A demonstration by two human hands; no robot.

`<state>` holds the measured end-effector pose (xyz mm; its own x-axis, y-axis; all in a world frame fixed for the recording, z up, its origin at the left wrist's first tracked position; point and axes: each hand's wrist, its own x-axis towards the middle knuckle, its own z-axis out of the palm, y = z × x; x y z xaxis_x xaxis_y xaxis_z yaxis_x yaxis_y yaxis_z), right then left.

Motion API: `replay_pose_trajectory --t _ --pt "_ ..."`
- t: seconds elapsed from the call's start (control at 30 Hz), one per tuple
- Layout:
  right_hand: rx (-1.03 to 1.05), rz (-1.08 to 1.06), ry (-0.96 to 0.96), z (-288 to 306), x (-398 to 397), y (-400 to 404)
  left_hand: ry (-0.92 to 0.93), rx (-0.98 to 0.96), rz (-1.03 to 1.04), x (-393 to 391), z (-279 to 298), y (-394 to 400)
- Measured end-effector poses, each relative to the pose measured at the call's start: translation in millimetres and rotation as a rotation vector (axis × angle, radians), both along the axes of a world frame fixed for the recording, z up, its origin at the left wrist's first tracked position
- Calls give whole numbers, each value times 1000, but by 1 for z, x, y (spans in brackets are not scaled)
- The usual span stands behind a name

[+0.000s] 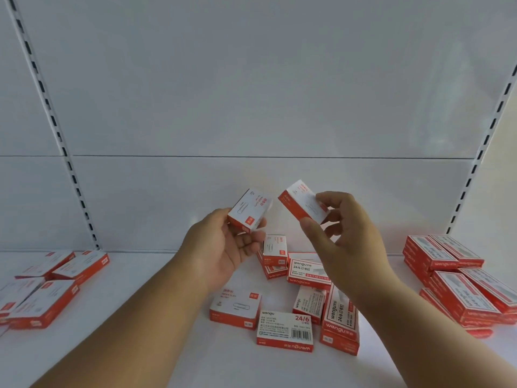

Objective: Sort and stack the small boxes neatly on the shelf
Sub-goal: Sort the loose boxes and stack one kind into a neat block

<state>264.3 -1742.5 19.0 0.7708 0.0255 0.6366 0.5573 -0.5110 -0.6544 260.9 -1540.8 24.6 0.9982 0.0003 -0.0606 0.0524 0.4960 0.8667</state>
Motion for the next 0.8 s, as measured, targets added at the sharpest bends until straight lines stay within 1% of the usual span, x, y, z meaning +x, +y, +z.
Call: replay_pose_trajectory --t 0.1,0.2,0.27,0.33,0.4,0.47,0.57,0.63,0.7,0.8 --pt "-17 39 9 -2 0 4 -26 -53 -102 0 2 2" --pt "43 71 46 0 -2 6 -66 -6 -70 -4 4 -3" --pt "160 91 145 4 -4 7 -69 14 -15 -8 8 -6" --pt "301 168 273 11 -5 11 -70 33 24 -12 14 -6" --pt "438 295 391 20 -8 19 -88 131 85 -18 19 3" --pt "511 343 425 28 -12 33 -115 251 148 -26 21 22" --pt "455 294 452 34 -22 74 -105 320 162 -45 25 68" --pt "440 344 478 34 -27 111 -84 390 173 -58 29 107" --pt "440 403 520 33 -30 157 -80 504 243 -68 32 153" --pt "315 395 550 28 -34 230 -32 756 408 -79 32 227"
